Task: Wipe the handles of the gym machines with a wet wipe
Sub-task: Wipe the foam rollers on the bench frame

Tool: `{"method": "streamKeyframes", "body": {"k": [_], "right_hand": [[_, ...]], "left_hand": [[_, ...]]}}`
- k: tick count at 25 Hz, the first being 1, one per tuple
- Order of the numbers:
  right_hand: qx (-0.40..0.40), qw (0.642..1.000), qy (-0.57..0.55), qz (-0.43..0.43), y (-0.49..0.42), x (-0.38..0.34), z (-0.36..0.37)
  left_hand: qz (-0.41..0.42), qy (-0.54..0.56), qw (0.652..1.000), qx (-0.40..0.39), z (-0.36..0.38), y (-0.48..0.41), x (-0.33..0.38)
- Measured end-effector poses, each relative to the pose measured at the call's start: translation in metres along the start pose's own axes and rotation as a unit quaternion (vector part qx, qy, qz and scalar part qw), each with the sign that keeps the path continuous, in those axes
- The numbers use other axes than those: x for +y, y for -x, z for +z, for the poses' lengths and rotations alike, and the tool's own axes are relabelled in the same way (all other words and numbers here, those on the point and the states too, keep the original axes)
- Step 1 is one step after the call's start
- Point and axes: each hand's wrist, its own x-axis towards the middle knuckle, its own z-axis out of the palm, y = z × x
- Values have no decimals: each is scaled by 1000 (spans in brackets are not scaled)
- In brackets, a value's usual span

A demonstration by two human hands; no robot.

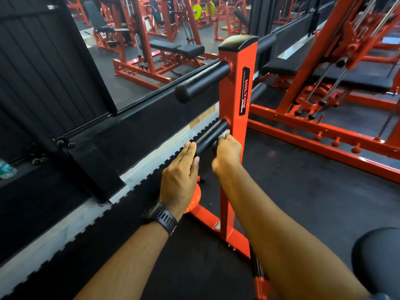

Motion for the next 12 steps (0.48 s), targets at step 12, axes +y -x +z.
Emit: {"method": "streamKeyframes", "body": {"k": [12], "right_hand": [[-252,632,496,-540,8,20,-60]], "left_hand": [[9,10,1000,27,7,4,0]]}}
